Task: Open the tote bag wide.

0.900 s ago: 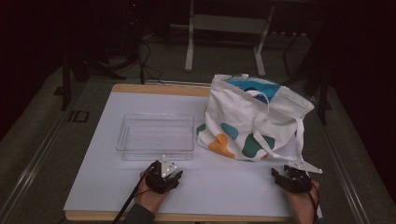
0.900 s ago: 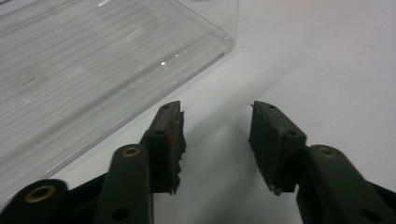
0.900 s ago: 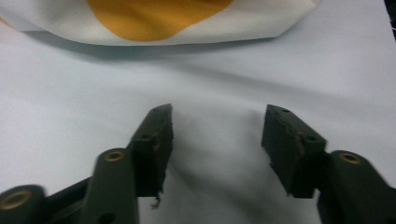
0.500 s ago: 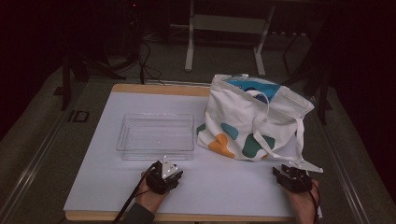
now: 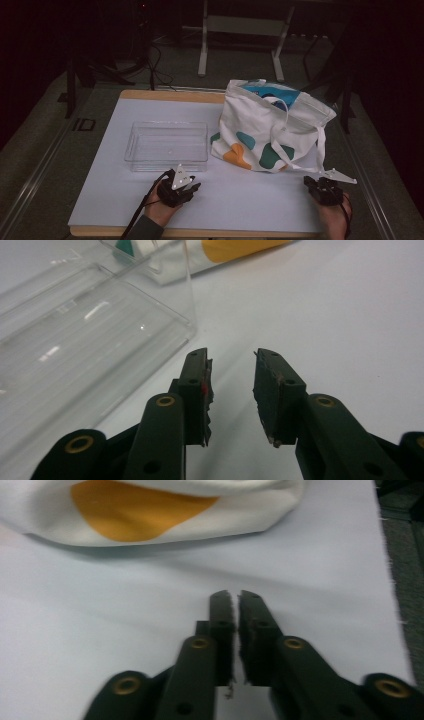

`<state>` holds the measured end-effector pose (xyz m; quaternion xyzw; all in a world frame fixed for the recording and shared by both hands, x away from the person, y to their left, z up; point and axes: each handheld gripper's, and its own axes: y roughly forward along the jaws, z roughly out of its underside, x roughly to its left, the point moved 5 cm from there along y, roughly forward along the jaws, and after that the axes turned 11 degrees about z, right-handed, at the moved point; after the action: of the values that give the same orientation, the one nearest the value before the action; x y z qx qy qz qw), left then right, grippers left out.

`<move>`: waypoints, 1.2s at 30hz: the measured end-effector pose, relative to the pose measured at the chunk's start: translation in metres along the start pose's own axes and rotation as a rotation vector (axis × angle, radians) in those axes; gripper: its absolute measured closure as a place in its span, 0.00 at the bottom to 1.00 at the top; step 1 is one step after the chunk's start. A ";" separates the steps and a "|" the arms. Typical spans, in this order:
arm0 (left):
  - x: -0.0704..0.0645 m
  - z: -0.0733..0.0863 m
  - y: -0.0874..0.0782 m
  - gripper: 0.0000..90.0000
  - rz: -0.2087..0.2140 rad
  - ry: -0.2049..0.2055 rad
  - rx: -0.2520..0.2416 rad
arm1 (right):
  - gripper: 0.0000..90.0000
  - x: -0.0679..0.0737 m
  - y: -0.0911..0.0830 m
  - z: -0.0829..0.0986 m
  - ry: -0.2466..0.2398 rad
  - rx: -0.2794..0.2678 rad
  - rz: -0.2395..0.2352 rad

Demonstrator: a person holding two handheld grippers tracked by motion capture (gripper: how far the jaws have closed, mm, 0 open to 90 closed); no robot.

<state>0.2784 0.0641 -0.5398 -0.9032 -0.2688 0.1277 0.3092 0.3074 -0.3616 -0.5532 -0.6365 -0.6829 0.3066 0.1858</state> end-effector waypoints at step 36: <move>0.043 -0.085 -0.018 0.76 0.038 0.112 -0.085 | 0.73 -0.048 0.005 -0.094 0.152 -0.050 -0.049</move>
<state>0.3405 0.0589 -0.4660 -0.9261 -0.2393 0.0715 0.2827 0.3777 -0.3917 -0.4797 -0.6454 -0.6897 0.2356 0.2286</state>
